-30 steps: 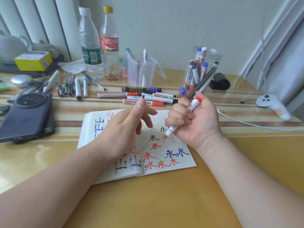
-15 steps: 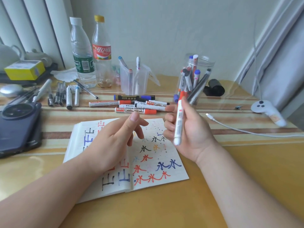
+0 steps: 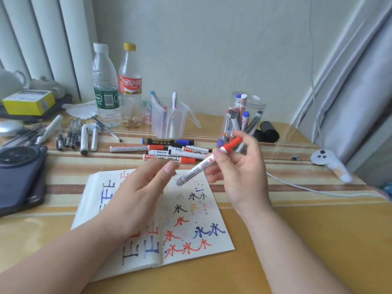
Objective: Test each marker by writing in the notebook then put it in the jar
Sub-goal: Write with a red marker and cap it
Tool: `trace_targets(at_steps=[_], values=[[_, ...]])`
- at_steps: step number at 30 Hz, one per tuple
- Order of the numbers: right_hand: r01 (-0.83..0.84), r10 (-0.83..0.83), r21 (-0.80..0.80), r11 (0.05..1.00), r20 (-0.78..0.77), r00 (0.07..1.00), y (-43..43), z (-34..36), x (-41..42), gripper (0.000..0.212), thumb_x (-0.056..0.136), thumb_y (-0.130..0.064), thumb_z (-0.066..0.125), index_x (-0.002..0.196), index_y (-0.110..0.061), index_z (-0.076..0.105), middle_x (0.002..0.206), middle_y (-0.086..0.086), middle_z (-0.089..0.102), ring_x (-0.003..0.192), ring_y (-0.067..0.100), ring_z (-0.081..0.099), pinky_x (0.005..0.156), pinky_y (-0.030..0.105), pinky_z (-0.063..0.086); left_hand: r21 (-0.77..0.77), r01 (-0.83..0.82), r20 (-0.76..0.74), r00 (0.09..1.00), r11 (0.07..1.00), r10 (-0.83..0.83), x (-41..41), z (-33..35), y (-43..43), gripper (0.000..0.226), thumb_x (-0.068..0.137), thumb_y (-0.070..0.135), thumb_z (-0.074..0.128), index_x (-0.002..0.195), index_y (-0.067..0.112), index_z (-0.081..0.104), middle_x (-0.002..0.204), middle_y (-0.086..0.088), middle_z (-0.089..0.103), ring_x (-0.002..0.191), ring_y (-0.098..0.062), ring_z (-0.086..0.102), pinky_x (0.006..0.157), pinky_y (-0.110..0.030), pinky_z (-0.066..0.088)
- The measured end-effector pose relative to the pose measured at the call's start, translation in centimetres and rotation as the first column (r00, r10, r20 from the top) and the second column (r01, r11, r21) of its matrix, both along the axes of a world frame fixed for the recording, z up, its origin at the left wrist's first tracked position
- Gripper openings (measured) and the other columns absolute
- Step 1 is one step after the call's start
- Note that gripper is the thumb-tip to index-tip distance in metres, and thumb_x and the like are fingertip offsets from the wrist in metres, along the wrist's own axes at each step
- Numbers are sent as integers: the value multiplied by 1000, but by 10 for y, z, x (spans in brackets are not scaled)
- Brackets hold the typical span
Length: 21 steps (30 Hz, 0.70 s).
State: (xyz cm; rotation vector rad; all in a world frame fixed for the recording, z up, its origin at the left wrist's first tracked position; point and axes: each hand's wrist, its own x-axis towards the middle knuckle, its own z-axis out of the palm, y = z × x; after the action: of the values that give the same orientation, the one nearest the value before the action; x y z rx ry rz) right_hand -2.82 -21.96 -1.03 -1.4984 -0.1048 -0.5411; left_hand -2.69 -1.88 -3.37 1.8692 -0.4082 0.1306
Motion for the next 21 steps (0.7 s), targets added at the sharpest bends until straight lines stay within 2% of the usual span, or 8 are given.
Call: trace_targets(at_steps=[3, 5, 8, 10, 14, 17, 21], values=[[113, -102, -73, 991, 137, 985, -9, 17, 6, 36, 97, -4, 64, 130, -14, 54, 84, 23, 70, 58, 27, 67, 51, 32, 56, -99, -59, 15, 998, 993, 61, 2, 0, 5, 50, 86, 73, 35, 112, 40, 61, 105, 22, 65, 87, 3, 57, 77, -23, 40], [204, -141, -210, 956, 282, 949, -12, 30, 6, 37, 97, -3, 63, 132, -14, 58, 89, 21, 69, 63, 30, 68, 56, 35, 59, -123, -66, 16, 998, 990, 69, 2, -1, 6, 48, 84, 75, 36, 112, 43, 58, 107, 20, 65, 85, 1, 57, 77, -28, 41], [429, -135, -398, 811, 585, 799, -18, 50, 14, 41, 96, -1, 63, 134, -15, 56, 95, 14, 68, 68, 27, 69, 65, 38, 60, -74, -48, 7, 999, 996, 48, 0, -1, 3, 44, 85, 76, 38, 111, 46, 57, 104, 25, 64, 86, -1, 59, 76, -25, 43], [550, -195, -350, 758, 683, 704, -29, 65, 31, 41, 97, -2, 61, 135, -14, 52, 97, 11, 66, 68, 25, 69, 67, 39, 60, -26, -41, 14, 999, 999, 41, -1, -2, 0, 37, 91, 71, 44, 110, 43, 58, 95, 32, 61, 84, -1, 58, 73, -20, 40], [692, -378, -223, 686, 703, 602, -63, 93, 71, 40, 97, -9, 56, 137, -10, 53, 102, 6, 64, 69, 30, 67, 70, 50, 58, 38, -29, 32, 999, 999, 28, -1, -3, -1, 30, 87, 59, 50, 107, 40, 60, 84, 35, 56, 75, -3, 53, 68, -17, 37], [720, -456, -246, 648, 633, 626, -78, 98, 93, 44, 94, -13, 54, 139, -14, 54, 103, 4, 66, 68, 30, 67, 72, 48, 58, 35, -24, 31, 999, 999, 23, 0, -3, 0, 30, 87, 59, 49, 106, 39, 60, 83, 35, 56, 75, -4, 52, 68, -16, 36], [703, -458, -325, 632, 575, 678, -81, 93, 101, 46, 93, -11, 54, 139, -17, 56, 100, -4, 62, 68, 27, 65, 73, 44, 59, 52, -12, 45, 999, 999, 10, 0, -3, -1, 29, 88, 59, 48, 105, 38, 60, 83, 34, 55, 74, -4, 51, 66, -11, 35]])
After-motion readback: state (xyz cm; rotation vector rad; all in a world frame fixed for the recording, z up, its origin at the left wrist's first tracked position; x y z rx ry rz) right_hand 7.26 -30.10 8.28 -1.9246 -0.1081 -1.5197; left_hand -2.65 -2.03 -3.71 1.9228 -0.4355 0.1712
